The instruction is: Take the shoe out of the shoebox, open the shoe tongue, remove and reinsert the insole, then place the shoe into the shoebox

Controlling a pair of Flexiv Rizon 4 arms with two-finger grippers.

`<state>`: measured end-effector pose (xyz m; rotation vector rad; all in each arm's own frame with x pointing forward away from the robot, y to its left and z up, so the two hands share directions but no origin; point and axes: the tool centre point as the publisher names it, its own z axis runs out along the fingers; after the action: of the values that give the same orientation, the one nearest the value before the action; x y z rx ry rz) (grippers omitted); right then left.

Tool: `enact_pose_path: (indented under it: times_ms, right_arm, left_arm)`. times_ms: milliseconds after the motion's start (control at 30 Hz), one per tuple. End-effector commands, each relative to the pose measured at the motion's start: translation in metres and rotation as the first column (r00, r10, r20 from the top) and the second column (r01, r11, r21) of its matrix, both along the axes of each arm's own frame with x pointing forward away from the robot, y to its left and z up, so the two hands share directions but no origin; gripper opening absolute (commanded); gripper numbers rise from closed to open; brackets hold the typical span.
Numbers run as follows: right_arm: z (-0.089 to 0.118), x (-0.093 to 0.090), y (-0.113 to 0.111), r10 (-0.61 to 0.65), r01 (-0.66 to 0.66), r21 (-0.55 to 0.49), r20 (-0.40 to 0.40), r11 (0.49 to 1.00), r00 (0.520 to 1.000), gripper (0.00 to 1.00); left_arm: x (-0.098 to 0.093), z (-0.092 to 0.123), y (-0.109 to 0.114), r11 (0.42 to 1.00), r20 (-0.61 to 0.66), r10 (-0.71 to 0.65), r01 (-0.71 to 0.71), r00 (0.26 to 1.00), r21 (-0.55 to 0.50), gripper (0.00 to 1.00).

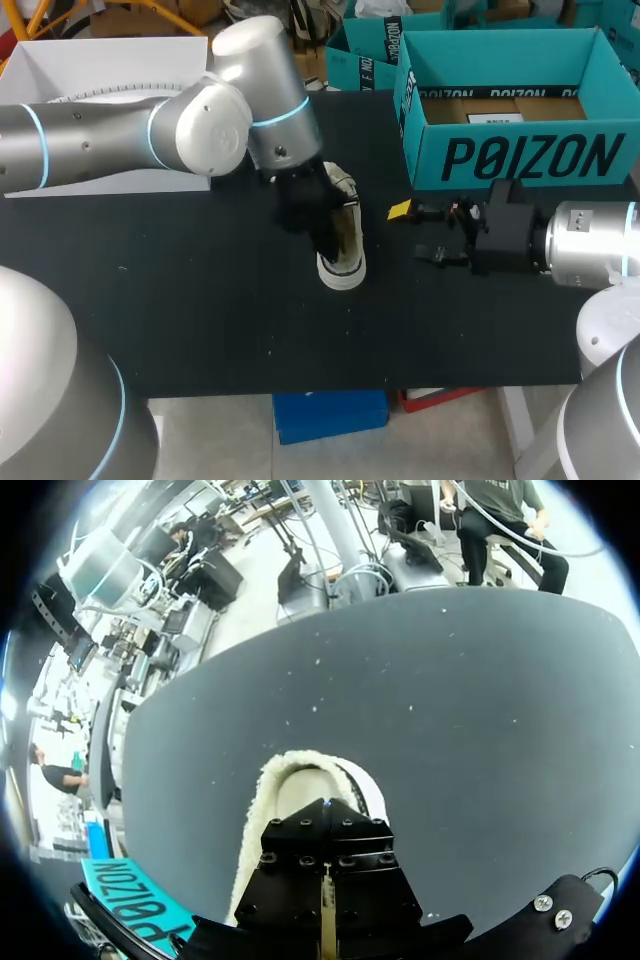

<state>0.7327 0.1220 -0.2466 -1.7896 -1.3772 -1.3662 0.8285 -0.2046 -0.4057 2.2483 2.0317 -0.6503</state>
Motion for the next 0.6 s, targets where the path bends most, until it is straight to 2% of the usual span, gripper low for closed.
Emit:
enact_pose_path:
  times_ms: [33,400,600]
  right_arm:
    - [0.0,0.0,0.0,-0.001,0.001,-0.002,-0.001,1.0,1.0,1.0]
    - [0.0,0.0,0.0,-0.001,0.001,-0.002,-0.001,1.0,1.0,1.0]
    - [0.0,0.0,0.0,-0.001,0.001,-0.002,-0.001,1.0,1.0,1.0]
  left_arm:
    - [0.003,-0.006,-0.008,1.0,0.004,-0.01,0.009,1.0,0.02,0.0]
    - [0.001,-0.014,-0.011,0.999,0.0,-0.023,0.023,1.0,0.042,0.0]
    - [0.003,0.001,-0.006,0.999,0.025,-0.027,0.026,0.999,0.038,0.0]
